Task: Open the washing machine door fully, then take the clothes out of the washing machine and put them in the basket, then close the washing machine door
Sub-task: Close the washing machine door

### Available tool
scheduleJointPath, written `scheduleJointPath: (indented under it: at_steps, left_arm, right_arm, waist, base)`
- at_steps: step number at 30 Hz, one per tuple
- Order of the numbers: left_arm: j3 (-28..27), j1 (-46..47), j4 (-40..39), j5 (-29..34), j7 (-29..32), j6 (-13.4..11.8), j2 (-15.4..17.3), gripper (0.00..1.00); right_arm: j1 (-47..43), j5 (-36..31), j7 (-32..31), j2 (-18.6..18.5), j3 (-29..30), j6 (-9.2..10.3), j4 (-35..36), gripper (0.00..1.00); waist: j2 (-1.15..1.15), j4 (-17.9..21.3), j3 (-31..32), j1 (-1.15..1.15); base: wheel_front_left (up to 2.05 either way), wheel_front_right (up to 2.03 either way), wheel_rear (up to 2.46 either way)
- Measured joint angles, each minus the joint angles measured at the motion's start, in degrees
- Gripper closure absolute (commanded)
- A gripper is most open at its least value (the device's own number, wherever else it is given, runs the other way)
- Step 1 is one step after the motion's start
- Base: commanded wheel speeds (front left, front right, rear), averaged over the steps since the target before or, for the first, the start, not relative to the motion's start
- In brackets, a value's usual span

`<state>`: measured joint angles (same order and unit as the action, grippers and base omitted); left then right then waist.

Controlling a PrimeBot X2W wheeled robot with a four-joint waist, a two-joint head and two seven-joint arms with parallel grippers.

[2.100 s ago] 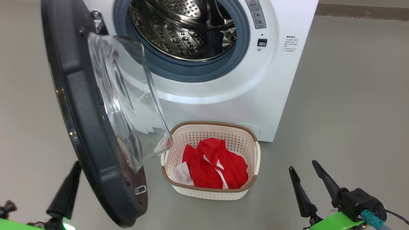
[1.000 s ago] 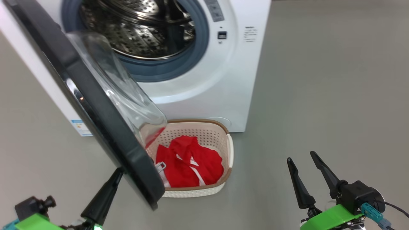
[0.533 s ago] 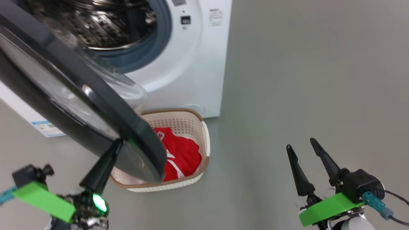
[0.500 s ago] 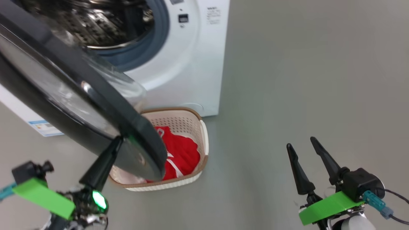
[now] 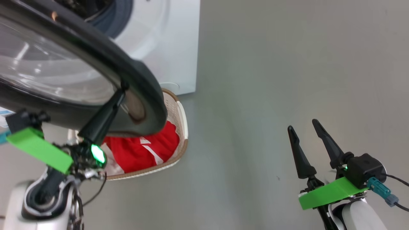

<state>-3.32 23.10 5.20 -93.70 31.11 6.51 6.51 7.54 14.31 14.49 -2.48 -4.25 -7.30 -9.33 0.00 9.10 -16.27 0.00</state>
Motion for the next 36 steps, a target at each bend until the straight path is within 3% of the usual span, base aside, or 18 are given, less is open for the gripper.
scheduleJointPath:
  at_steps: [19,29,36]
  left_arm:
    - [-0.07,16.12,11.79,-0.18,1.42,-0.19,1.33,1.0]
    - [-1.21,15.98,11.2,-0.62,1.59,0.08,1.53,1.0]
    - [-3.39,7.26,5.56,-0.63,-0.88,0.16,-0.27,1.0]
  right_arm:
    - [3.14,2.35,0.14,0.0,-1.21,0.0,0.37,0.0]
    - [3.2,2.35,0.14,0.0,-1.4,0.0,-0.09,0.0]
    - [3.2,1.9,0.14,-0.02,-1.82,0.0,-0.57,0.0]
  waist:
    - [0.0,5.56,-5.58,0.0]
    - [0.0,4.5,-4.95,0.0]
    - [0.0,2.12,-3.43,0.0]
  base:
    - [0.0,0.0,0.0]
    - [0.0,0.0,0.0]
    - [0.0,0.0,0.0]
